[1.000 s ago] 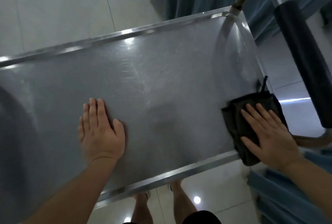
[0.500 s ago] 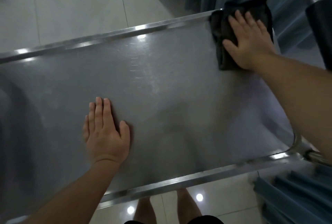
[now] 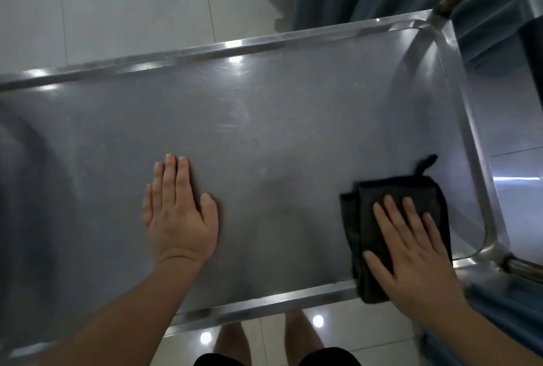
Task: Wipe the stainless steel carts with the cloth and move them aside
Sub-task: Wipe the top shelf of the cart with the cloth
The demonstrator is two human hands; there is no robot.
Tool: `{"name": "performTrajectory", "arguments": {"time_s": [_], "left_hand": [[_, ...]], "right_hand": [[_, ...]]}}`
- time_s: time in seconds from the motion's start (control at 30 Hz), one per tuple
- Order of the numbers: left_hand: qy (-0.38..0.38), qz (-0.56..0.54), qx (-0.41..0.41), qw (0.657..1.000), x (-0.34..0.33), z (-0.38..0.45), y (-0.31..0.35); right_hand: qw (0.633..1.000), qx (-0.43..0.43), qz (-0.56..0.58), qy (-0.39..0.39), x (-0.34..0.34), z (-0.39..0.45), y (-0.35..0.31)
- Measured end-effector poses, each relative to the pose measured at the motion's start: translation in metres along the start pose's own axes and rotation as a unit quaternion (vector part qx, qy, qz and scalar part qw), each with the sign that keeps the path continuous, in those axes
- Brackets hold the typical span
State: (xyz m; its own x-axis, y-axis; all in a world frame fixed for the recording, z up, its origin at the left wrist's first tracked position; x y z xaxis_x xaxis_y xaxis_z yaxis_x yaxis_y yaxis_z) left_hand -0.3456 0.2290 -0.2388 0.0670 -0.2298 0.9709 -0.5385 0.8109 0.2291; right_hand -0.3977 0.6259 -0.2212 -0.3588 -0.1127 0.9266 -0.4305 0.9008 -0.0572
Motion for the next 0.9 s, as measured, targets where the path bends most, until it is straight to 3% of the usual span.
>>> {"name": "performTrajectory", "arguments": {"time_s": [0.17,0.3,0.43,0.53,0.7,0.9], "left_hand": [[0.004,0.0,-0.006,1.0,-0.003,0.001,-0.001],[0.004,0.009,-0.009,1.0,-0.003,0.0,-0.001],[0.001,0.017,-0.006,1.0,-0.003,0.001,-0.003],[0.006,0.014,-0.001,1.0,-0.004,0.003,-0.003],[0.011,0.012,-0.004,1.0,-0.004,0.001,-0.003],[0.012,0.016,-0.003,1.0,-0.004,0.001,-0.003]], "right_hand": [[1.0,0.031,0.0,-0.003,0.014,0.037,-0.015],[0.998,0.021,0.014,0.062,0.056,0.151,-0.031],[0.996,0.02,0.04,0.075,0.099,0.275,-0.045],[0.994,0.005,0.055,0.091,0.11,0.312,-0.054],[0.994,-0.019,0.066,0.081,0.088,0.254,-0.069],[0.998,0.053,0.014,0.031,0.015,0.061,-0.101]]}}
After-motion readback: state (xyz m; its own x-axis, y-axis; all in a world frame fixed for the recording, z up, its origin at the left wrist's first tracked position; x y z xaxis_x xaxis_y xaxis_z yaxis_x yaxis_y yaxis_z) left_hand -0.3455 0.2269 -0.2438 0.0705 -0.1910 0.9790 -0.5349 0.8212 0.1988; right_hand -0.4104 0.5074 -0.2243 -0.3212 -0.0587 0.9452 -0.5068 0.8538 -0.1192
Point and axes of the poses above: each hand's wrist, its own z-axis towards the middle knuckle, its own x-axis out of the back of the hand, y = z × x, the point moved 5 cm from there along z, towards the middle knuckle, and after that the axes turned 2 degrees about -y, right-handed, at the moved point
